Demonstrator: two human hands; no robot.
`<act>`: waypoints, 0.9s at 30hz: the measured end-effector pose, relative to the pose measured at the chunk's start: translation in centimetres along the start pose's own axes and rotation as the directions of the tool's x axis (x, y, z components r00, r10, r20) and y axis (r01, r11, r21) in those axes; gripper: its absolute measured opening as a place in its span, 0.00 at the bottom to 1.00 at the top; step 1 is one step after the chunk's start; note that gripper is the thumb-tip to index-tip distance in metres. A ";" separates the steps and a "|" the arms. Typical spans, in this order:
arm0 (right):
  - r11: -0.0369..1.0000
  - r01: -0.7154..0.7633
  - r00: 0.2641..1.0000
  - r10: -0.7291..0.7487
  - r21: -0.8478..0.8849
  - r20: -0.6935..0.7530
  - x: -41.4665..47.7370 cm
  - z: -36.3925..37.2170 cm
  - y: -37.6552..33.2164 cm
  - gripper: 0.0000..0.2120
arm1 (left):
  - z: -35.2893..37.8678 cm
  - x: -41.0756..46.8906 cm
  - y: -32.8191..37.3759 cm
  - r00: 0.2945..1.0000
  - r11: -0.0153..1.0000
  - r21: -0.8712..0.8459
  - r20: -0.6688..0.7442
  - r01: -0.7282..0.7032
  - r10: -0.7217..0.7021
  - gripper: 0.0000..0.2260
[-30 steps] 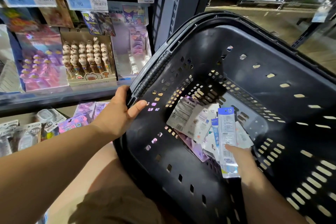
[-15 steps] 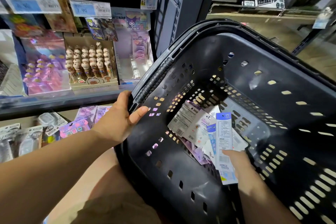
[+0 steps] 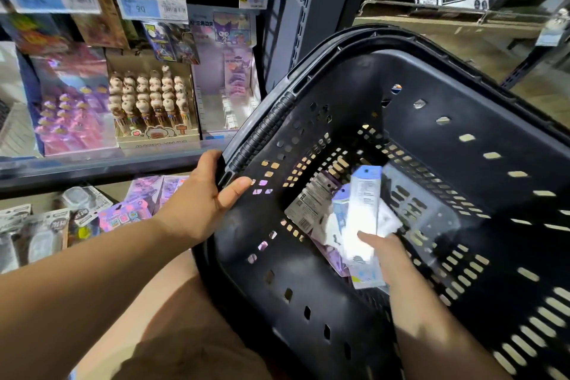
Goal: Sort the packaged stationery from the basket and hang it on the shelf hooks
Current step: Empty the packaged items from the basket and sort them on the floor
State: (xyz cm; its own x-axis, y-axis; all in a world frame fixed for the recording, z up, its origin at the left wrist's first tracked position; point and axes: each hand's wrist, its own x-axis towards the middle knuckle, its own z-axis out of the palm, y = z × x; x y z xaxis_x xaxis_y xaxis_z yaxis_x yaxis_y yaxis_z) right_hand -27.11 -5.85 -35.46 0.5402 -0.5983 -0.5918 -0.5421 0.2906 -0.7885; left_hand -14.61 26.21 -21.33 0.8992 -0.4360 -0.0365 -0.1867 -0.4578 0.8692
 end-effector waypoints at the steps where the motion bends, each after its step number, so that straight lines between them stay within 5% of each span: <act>1: 1.000 0.004 1.000 -0.003 -0.028 0.020 0.4 0.8 0.0 0.11 | 0.0 0.0 -0.1 1.000 1.000 0.005 -0.001 -0.004 0.004 0.35; 9: 0.995 -0.047 0.999 0.045 -0.084 -0.022 3.6 2.9 0.2 0.26 | -0.1 -0.1 0.1 0.999 0.999 0.014 -0.015 -0.031 0.031 0.34; 15: 0.995 -0.096 0.995 0.096 -0.016 0.032 3.1 3.7 -0.2 0.19 | -0.1 0.0 -0.6 0.999 0.999 0.002 0.001 -0.042 0.042 0.34; 24: 0.996 -0.073 0.996 0.070 -0.053 -0.046 3.1 4.3 0.4 0.40 | 0.0 0.2 -0.8 1.000 0.998 -0.064 0.016 -0.004 0.005 0.29; 27: 0.999 0.000 0.999 -0.003 -0.042 -0.053 1.8 4.7 -0.4 0.31 | -0.1 0.3 -0.8 1.000 0.999 -0.034 0.016 -0.008 0.009 0.33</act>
State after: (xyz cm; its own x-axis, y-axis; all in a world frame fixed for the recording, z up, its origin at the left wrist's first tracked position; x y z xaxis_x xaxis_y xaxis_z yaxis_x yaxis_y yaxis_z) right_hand -22.93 -3.55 -37.00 0.5066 -0.6379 -0.5801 -0.5685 0.2586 -0.7809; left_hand -14.14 26.52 -21.98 0.8911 -0.4524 -0.0369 -0.1803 -0.4274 0.8859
